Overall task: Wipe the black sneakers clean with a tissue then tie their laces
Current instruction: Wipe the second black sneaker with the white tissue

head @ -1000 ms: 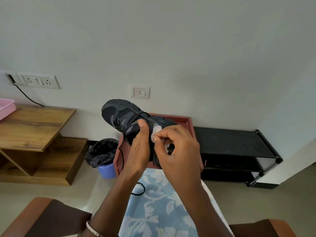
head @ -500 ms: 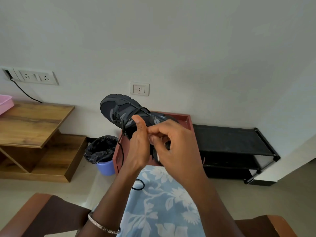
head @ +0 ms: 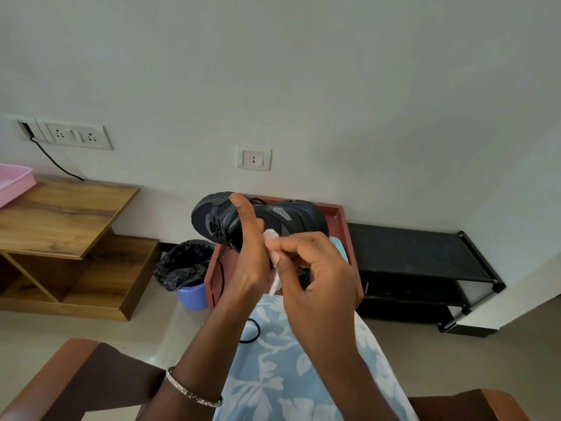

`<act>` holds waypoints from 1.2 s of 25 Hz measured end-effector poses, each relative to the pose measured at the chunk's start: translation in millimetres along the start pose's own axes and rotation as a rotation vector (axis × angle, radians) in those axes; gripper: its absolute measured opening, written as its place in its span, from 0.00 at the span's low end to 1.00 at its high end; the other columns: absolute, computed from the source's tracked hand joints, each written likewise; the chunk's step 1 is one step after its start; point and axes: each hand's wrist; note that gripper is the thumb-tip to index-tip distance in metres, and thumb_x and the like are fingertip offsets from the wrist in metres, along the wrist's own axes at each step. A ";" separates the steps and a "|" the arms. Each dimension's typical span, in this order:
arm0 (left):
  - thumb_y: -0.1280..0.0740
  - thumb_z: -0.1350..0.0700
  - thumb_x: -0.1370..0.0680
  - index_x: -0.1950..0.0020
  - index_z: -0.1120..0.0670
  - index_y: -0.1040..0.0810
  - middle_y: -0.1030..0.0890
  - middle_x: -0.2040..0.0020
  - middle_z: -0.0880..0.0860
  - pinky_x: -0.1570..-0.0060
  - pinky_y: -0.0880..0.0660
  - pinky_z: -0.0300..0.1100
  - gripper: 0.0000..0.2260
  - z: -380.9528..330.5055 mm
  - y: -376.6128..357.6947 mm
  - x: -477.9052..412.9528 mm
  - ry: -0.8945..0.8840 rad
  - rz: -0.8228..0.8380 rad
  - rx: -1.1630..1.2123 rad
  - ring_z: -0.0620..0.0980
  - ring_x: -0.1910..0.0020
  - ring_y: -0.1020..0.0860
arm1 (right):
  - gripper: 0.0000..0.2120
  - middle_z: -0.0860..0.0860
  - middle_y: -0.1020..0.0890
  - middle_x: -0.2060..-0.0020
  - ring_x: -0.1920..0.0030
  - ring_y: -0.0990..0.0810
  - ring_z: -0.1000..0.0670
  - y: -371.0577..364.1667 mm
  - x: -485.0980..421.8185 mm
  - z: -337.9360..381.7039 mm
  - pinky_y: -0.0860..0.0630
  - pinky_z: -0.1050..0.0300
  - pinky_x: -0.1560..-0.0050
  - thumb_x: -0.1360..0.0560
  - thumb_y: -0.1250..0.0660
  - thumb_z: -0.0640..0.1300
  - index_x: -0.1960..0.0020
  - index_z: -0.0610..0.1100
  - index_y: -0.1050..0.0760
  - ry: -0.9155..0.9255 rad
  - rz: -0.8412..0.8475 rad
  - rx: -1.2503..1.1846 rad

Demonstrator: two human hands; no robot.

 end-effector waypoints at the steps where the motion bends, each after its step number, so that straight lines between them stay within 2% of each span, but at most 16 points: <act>1: 0.58 0.27 0.25 0.23 0.56 0.39 0.17 0.59 0.41 0.52 0.23 0.40 0.42 -1.4 -3.7 0.4 0.034 -0.006 0.055 0.38 0.58 0.18 | 0.04 0.54 0.16 0.54 0.52 0.18 0.55 -1.0 5.2 1.9 0.23 0.70 0.54 0.23 0.27 0.40 0.49 0.44 0.15 0.016 -0.046 0.027; 2: 0.57 0.25 0.27 0.23 0.54 0.38 0.18 0.48 0.43 0.43 0.24 0.44 0.44 -4.9 -6.9 -0.5 0.063 -0.019 0.097 0.44 0.46 0.19 | 0.05 0.53 0.16 0.54 0.52 0.18 0.55 0.4 8.2 1.3 0.22 0.69 0.54 0.23 0.28 0.41 0.48 0.43 0.15 0.026 -0.094 0.042; 3: 0.54 0.23 0.30 0.32 0.52 0.27 0.22 0.47 0.46 0.38 0.26 0.49 0.43 -8.6 -7.3 -0.5 0.075 -0.015 0.135 0.51 0.43 0.21 | 0.06 0.52 0.16 0.53 0.51 0.18 0.54 3.7 9.9 0.4 0.21 0.68 0.53 0.23 0.28 0.41 0.48 0.42 0.15 0.035 -0.136 0.047; 4: 0.50 0.20 0.34 0.51 0.50 0.21 0.25 0.54 0.49 0.40 0.27 0.52 0.38 -11.9 -6.6 -2.0 0.075 -0.014 0.187 0.55 0.49 0.23 | 0.06 0.51 0.16 0.53 0.51 0.18 0.53 7.6 11.4 1.0 0.21 0.68 0.53 0.23 0.27 0.40 0.48 0.41 0.15 0.053 -0.175 0.051; 5: 0.46 0.18 0.38 0.64 0.47 0.27 0.30 0.60 0.49 0.45 0.30 0.52 0.33 -16.2 -7.4 -2.6 0.071 -0.026 0.239 0.56 0.56 0.29 | 0.05 0.50 0.17 0.53 0.50 0.18 0.53 9.8 12.8 3.5 0.21 0.68 0.53 0.24 0.27 0.39 0.48 0.40 0.15 0.082 -0.205 0.055; 6: 0.41 0.16 0.43 0.68 0.46 0.33 0.35 0.61 0.50 0.49 0.34 0.52 0.32 -18.6 -6.6 -4.7 0.075 -0.028 0.282 0.55 0.55 0.35 | 0.05 0.49 0.17 0.53 0.50 0.18 0.54 9.0 15.0 6.5 0.22 0.69 0.53 0.23 0.28 0.38 0.49 0.39 0.15 0.119 -0.215 0.067; 8: 0.39 0.16 0.43 0.68 0.46 0.38 0.39 0.63 0.52 0.58 0.36 0.48 0.33 -22.3 -6.2 -2.9 0.072 -0.025 0.305 0.52 0.58 0.40 | 0.08 0.48 0.16 0.54 0.51 0.19 0.55 -1.6 18.4 6.6 0.22 0.69 0.52 0.23 0.31 0.40 0.50 0.38 0.15 0.185 -0.200 0.119; 10: 0.43 0.20 0.36 0.72 0.49 0.44 0.44 0.73 0.52 0.69 0.44 0.41 0.32 -22.0 -6.7 0.5 0.047 0.002 0.314 0.45 0.71 0.44 | 0.07 0.47 0.16 0.54 0.52 0.19 0.53 -12.7 14.1 -3.4 0.22 0.66 0.50 0.23 0.30 0.39 0.49 0.39 0.15 0.217 -0.217 0.193; 13: 0.46 0.22 0.35 0.69 0.50 0.49 0.44 0.76 0.48 0.67 0.45 0.43 0.32 -21.5 -13.0 5.3 -0.045 0.055 0.273 0.46 0.75 0.43 | 0.07 0.45 0.16 0.55 0.52 0.19 0.50 -15.8 -6.1 -18.4 0.22 0.63 0.47 0.20 0.31 0.39 0.48 0.39 0.15 0.273 -0.298 0.263; 16: 0.49 0.25 0.34 0.76 0.49 0.45 0.38 0.79 0.47 0.69 0.38 0.38 0.28 -20.7 -18.4 10.6 -0.129 0.132 0.176 0.43 0.78 0.38 | 0.13 0.46 0.17 0.55 0.54 0.19 0.48 -22.1 -21.8 -14.8 0.21 0.57 0.50 0.18 0.37 0.44 0.50 0.40 0.15 0.306 -0.316 0.287; 18: 0.48 0.29 0.33 0.79 0.49 0.31 0.28 0.77 0.47 0.68 0.28 0.34 0.27 -16.9 -20.6 12.6 -0.158 0.226 0.185 0.42 0.75 0.27 | 0.12 0.46 0.17 0.56 0.54 0.20 0.49 -28.0 -28.6 -13.1 0.22 0.58 0.52 0.18 0.35 0.44 0.50 0.40 0.15 0.288 -0.315 0.279; 22: 0.50 0.30 0.27 0.66 0.48 0.18 0.18 0.64 0.47 0.50 0.25 0.38 0.29 -3.7 -21.4 9.9 -0.261 0.257 0.116 0.43 0.58 0.18 | 0.11 0.46 0.18 0.56 0.54 0.22 0.48 -23.2 -44.2 -10.3 0.26 0.60 0.51 0.21 0.36 0.42 0.50 0.41 0.16 0.221 -0.212 0.281; 24: 0.53 0.30 0.24 0.62 0.47 0.17 0.16 0.62 0.46 0.47 0.26 0.39 0.31 -0.3 -21.8 7.9 -0.292 0.205 0.040 0.42 0.55 0.18 | 0.09 0.48 0.17 0.54 0.53 0.21 0.50 -12.7 -55.6 -11.6 0.23 0.56 0.52 0.21 0.35 0.41 0.49 0.42 0.15 0.167 -0.099 0.322; 26: 0.57 0.31 0.25 0.60 0.51 0.20 0.17 0.63 0.47 0.51 0.25 0.38 0.33 -0.1 -21.3 5.6 -0.292 0.173 -0.020 0.43 0.57 0.18 | 0.09 0.50 0.16 0.51 0.50 0.20 0.51 1.1 -61.1 -16.5 0.21 0.52 0.49 0.22 0.31 0.39 0.44 0.44 0.16 0.110 0.074 0.267; 28: 0.58 0.31 0.26 0.66 0.52 0.23 0.20 0.67 0.50 0.57 0.25 0.37 0.34 -5.6 -21.5 7.8 -0.280 0.186 -0.028 0.44 0.62 0.19 | 0.09 0.50 0.17 0.50 0.49 0.20 0.51 11.7 -55.0 -19.7 0.21 0.55 0.47 0.22 0.30 0.40 0.43 0.45 0.16 0.118 0.153 0.242; 30: 0.58 0.29 0.29 0.73 0.52 0.26 0.24 0.72 0.50 0.64 0.26 0.36 0.34 -9.9 -21.7 9.6 -0.224 0.210 -0.006 0.45 0.70 0.23 | 0.09 0.51 0.18 0.50 0.48 0.21 0.51 13.2 -39.7 -22.2 0.23 0.60 0.46 0.23 0.29 0.39 0.44 0.44 0.16 0.151 0.100 0.211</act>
Point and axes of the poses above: each hand's wrist, its own x-axis away from the middle knuckle, its own y-axis out of the back of the hand, z = x × y
